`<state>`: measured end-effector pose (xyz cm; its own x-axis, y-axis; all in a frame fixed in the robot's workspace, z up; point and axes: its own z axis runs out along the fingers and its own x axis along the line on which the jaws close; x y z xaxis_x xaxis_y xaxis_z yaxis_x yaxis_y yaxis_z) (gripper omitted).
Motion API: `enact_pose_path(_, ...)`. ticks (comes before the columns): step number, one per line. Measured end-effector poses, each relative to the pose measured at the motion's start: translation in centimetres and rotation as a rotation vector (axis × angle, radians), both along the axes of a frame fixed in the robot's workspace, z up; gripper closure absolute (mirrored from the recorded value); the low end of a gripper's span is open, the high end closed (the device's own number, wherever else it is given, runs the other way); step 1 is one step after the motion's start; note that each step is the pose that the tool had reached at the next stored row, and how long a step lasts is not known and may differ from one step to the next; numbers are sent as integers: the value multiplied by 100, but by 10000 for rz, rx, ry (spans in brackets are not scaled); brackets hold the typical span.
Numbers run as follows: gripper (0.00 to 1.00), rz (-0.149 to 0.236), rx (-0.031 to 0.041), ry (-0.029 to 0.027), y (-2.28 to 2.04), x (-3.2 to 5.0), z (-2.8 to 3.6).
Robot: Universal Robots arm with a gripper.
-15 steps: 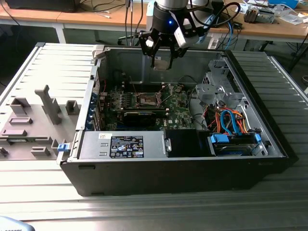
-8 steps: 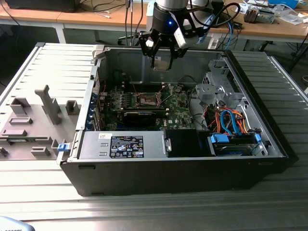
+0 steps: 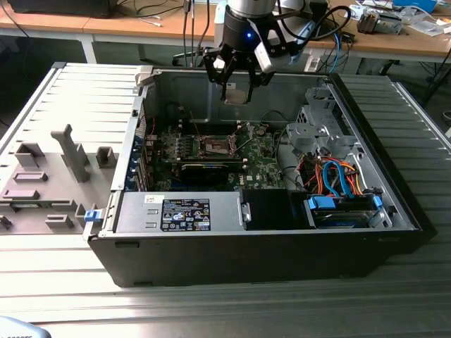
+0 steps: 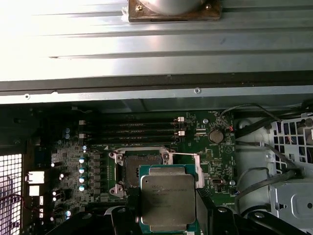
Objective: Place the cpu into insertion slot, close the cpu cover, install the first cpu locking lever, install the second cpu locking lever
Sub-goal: 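Place the cpu into insertion slot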
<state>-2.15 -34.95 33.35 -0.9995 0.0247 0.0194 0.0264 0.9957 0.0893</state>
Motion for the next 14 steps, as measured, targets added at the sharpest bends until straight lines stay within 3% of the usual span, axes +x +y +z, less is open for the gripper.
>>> enact_pose_path(14, 46, 0, 0, 0, 0, -1, -44)
